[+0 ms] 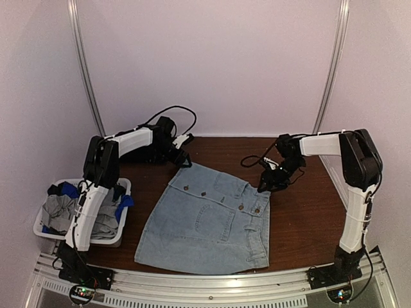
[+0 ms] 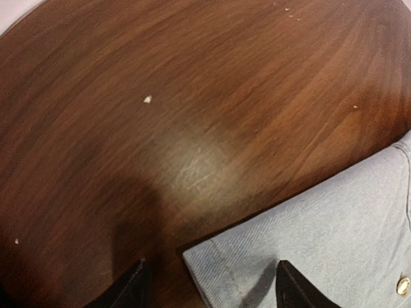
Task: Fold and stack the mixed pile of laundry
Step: Pick up the flattened skirt from the center of the board.
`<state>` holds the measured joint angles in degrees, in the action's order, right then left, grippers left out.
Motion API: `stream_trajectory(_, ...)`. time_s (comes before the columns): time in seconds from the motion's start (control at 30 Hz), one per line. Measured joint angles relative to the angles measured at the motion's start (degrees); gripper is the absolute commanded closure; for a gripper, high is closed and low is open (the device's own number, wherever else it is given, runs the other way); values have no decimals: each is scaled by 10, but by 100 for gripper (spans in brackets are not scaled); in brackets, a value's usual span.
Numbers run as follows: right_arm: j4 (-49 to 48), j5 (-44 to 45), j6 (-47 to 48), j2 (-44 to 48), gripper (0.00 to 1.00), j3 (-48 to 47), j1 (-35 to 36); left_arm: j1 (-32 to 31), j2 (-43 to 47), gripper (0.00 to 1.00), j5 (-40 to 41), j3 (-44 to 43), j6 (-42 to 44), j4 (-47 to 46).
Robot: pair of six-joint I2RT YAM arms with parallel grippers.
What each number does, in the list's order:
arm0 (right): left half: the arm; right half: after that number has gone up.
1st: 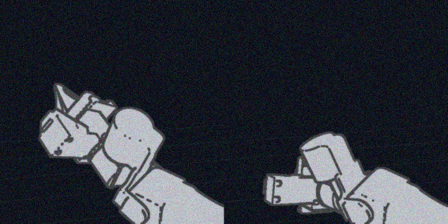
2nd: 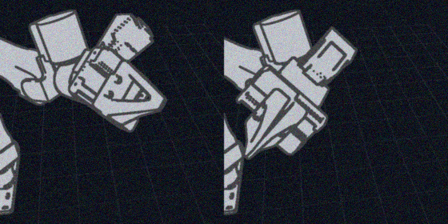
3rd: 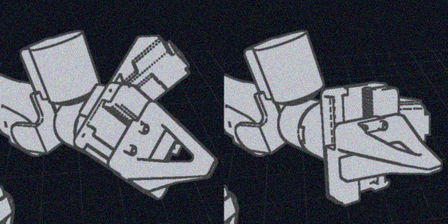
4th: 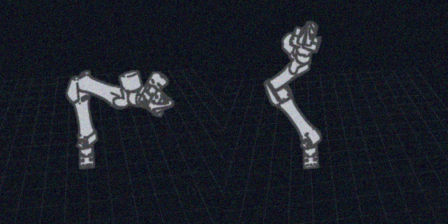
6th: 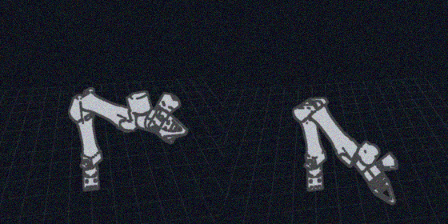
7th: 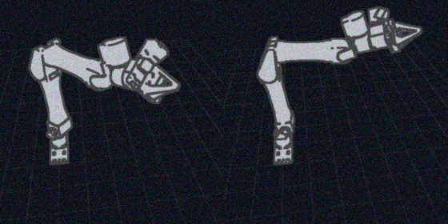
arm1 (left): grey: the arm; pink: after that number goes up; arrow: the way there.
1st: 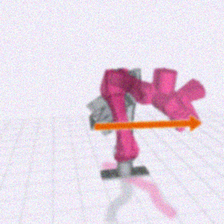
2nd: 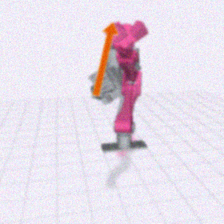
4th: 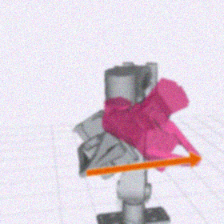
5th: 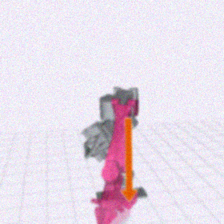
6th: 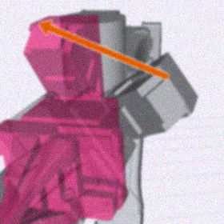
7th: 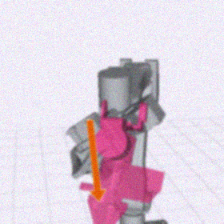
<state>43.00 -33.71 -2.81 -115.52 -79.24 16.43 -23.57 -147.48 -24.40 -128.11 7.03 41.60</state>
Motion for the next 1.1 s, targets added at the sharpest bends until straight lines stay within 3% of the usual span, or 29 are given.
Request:
stream_trajectory(0.3,12,4,28,-11,92,-2,3,0,-26,46,-17,-30,8,-12)
stream_trajectory(0.4,24,7,32,-22,99,-15,3,0,-31,48,-36,-34,9,-17)
stream_trajectory(0.47,35,10,34,-29,100,-28,3,0,-35,54,-46,-37,10,-21)
stream_trajectory(0.7,70,46,41,-64,100,-96,6,0,-48,92,-78,-45,15,-28)
stream_trajectory(0.87,83,81,42,-80,100,-133,6,3,-49,100,-81,-45,15,-25)
stream_trajectory(1.1,83,105,49,-101,100,-186,-1,31,-41,100,-91,-41,-12,-28)
